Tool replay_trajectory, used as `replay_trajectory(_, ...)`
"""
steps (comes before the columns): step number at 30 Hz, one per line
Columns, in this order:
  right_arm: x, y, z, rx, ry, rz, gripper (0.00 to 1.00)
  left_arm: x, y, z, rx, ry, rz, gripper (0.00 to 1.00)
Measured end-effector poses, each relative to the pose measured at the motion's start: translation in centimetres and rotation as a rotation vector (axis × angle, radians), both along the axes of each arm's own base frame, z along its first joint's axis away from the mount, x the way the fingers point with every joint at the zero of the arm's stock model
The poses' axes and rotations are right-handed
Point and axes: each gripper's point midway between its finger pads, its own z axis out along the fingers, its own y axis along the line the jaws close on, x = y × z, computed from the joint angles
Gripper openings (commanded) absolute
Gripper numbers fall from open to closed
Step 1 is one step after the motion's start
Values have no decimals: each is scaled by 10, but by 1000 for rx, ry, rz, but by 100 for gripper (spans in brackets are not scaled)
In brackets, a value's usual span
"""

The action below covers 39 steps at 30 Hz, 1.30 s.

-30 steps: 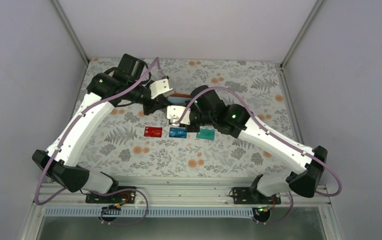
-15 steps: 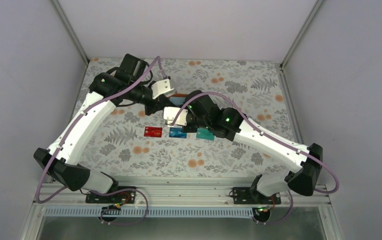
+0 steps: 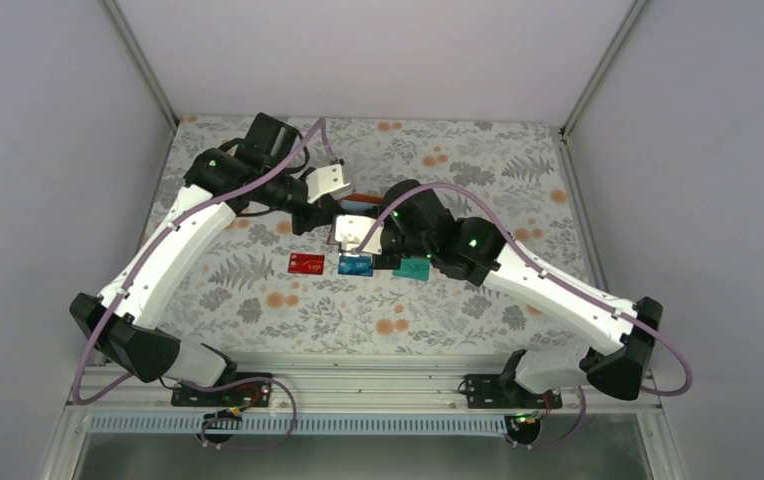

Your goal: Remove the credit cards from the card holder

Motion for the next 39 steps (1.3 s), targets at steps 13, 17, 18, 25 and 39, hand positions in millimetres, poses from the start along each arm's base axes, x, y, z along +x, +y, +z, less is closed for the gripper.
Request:
replay_trajectory(13,-7,-2,-5,8,53,5,23,-3,-2,-1,0,-2,-16,2)
replay_trajectory(17,-7,-2,-6,15,66,5,19,-3,-2,-1,-1,-4,-18,2)
replay_trajectory(18,-8,-1,-5,17,69,8,18,-4,-2,-1,-1,-4,-19,2)
replay_trajectory(25,-7,-1,-4,37,92,11,4,-5,-2,-1,-3,1,-25,2)
replay_trajectory(39,4,-30,27,208,157,-33,14,-10,-4,-3,-15,7,-59,2)
